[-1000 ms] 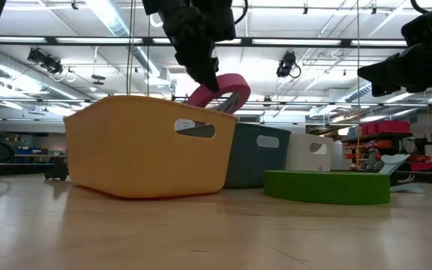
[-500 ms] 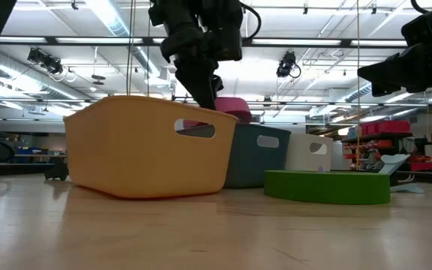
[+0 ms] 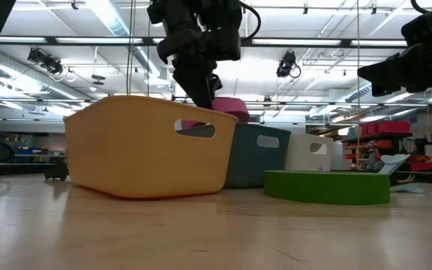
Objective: Pick and place Stapler, Stapler remover, tape
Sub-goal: Put the pink tape into the yellow bin
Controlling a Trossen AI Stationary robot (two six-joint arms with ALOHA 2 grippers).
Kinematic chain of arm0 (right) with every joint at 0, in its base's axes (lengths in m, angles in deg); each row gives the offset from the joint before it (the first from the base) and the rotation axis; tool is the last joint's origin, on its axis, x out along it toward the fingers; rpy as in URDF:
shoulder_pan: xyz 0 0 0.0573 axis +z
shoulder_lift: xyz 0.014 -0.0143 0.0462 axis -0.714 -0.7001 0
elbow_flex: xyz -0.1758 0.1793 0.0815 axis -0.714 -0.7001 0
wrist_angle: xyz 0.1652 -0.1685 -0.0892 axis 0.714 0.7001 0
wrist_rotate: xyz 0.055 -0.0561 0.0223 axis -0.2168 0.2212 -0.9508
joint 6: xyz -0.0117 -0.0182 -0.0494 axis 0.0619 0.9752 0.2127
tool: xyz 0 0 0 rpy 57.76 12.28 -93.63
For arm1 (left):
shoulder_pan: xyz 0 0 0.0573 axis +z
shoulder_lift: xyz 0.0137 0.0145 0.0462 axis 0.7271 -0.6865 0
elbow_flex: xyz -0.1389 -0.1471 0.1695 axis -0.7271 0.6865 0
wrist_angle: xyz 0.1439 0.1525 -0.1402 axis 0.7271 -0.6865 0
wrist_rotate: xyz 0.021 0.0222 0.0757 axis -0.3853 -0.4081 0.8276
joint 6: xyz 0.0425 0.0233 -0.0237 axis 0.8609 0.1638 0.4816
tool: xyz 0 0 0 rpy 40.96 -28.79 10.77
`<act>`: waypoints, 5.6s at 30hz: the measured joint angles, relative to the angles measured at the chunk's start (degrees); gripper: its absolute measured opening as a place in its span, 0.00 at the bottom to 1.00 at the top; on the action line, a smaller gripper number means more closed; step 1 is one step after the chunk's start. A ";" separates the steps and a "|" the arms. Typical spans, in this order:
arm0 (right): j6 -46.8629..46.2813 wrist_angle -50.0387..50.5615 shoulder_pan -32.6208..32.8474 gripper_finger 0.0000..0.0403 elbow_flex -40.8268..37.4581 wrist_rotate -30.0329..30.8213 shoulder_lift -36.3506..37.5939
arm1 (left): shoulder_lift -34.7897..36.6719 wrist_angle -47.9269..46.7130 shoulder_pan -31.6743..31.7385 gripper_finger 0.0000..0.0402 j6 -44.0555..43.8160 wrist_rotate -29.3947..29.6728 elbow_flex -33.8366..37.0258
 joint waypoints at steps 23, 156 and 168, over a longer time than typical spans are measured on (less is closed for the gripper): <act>0.00 -0.01 -0.01 0.03 0.00 0.00 0.00 | 6.73 -9.40 -9.39 0.29 -2.29 4.92 -0.11; -0.01 -0.02 0.00 0.03 0.02 0.00 0.00 | -0.83 -23.08 -19.47 0.29 -4.92 5.39 0.00; 0.00 0.00 0.00 0.03 0.00 0.00 0.02 | -0.83 -23.75 -19.47 0.41 -4.90 5.39 0.00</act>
